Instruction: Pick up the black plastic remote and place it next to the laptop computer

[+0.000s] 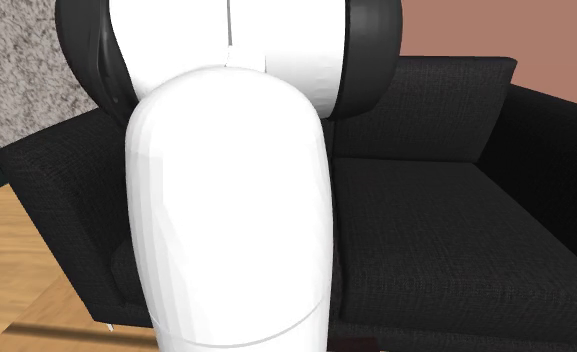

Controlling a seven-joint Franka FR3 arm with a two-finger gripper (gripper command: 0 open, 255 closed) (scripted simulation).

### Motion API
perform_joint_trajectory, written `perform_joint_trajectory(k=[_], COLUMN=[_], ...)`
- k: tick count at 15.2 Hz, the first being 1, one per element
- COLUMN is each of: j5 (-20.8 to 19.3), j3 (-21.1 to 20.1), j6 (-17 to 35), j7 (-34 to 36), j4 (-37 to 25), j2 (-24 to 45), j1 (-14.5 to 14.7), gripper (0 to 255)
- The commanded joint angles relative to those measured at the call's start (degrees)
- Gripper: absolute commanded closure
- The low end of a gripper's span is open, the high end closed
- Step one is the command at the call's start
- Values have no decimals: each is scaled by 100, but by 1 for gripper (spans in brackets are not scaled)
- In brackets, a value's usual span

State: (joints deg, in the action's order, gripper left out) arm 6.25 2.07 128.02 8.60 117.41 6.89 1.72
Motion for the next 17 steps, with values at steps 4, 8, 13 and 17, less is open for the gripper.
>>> perform_joint_trajectory(k=[4,8,13,17], j5=[42,76,75,75], j3=[-7,-15,-15,-15], j6=[368,627,627,627], j7=[-51,-90,-90,-90], j4=[178,282,282,282], j2=[188,346,346,345], j1=[-2,-4,-4,-4], gripper=[255,255,255,0])
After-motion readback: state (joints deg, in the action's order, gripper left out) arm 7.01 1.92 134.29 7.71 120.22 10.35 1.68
